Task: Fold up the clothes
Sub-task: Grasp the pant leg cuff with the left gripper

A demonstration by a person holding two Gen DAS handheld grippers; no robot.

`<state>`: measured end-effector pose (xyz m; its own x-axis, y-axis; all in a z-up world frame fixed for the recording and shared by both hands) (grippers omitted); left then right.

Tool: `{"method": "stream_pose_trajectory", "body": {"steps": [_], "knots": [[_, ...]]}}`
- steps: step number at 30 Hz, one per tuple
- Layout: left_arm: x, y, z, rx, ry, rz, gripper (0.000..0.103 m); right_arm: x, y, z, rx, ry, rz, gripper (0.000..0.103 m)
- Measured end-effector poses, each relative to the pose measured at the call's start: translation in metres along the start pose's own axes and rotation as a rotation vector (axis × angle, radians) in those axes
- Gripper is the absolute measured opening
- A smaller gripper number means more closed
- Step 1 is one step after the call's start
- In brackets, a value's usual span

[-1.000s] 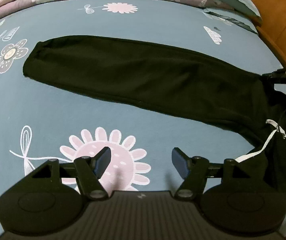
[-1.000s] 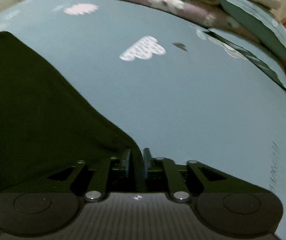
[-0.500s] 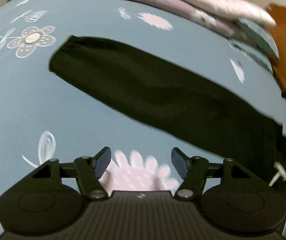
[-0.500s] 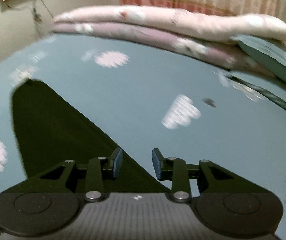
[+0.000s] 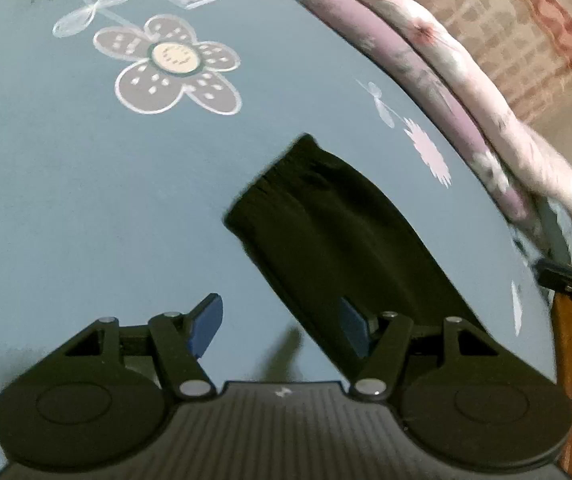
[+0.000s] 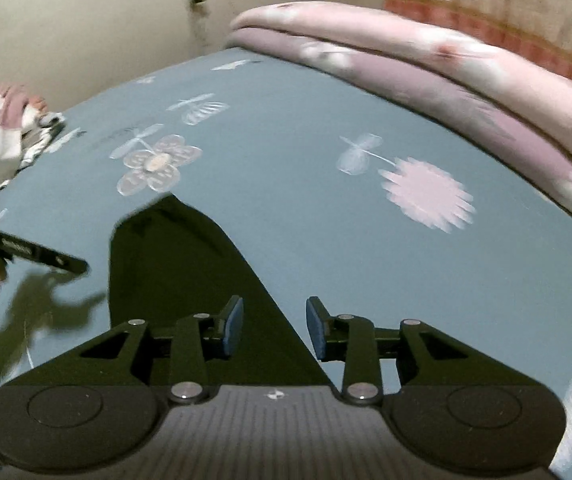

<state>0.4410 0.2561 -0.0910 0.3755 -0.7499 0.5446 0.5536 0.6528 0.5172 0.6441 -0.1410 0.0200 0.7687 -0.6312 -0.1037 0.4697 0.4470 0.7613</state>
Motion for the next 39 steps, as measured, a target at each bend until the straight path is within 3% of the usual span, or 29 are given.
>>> {"method": "stream_pose_trajectory", "body": {"steps": [6, 13, 15, 16, 17, 18, 20, 32, 39], "knots": [[-0.016, 0.011, -0.024, 0.022, -0.099, 0.072, 0.063, -0.036, 0.041, -0.120, -0.021, 0.127, 0.027, 0.049], [-0.022, 0.013, -0.032, 0.059, -0.160, 0.114, 0.061, -0.049, 0.035, -0.199, -0.154, 0.137, 0.088, 0.049], [-0.022, 0.014, -0.033, 0.067, -0.150, 0.107, 0.055, -0.047, 0.027, -0.207, -0.177, 0.132, 0.092, 0.049], [-0.022, 0.014, -0.033, 0.071, -0.134, 0.101, 0.052, -0.048, 0.023, -0.207, -0.189, 0.140, 0.089, 0.044], [-0.022, 0.015, -0.034, 0.076, -0.118, 0.095, 0.039, -0.048, 0.020, -0.208, -0.201, 0.148, 0.087, 0.025], [-0.022, 0.015, -0.034, 0.080, -0.103, 0.089, 0.021, -0.050, 0.017, -0.207, -0.197, 0.131, 0.111, 0.016], [-0.023, 0.017, -0.037, 0.083, -0.090, 0.084, 0.008, -0.049, 0.021, -0.204, -0.182, 0.123, 0.113, 0.008], [0.023, 0.073, -0.039, 0.176, -0.117, -0.067, 0.005, -0.023, 0.057, -0.190, -0.044, -0.006, 0.092, 0.006], [0.033, 0.080, -0.079, 0.126, -0.051, -0.110, 0.007, 0.003, 0.061, -0.204, -0.004, -0.098, 0.034, 0.008]]}}
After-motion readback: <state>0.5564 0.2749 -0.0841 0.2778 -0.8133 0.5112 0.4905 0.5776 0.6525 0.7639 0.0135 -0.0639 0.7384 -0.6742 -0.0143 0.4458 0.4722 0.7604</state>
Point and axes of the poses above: each gripper's, at about its wrist camera, not at the fingertips, and z roughly against the way its jaws point, x to its right, y to its top, the point moved 3 cm from there along -z, roughly the way its jaws point, and after that the axes turned 9 degrees about x, right-handed, at the moved point
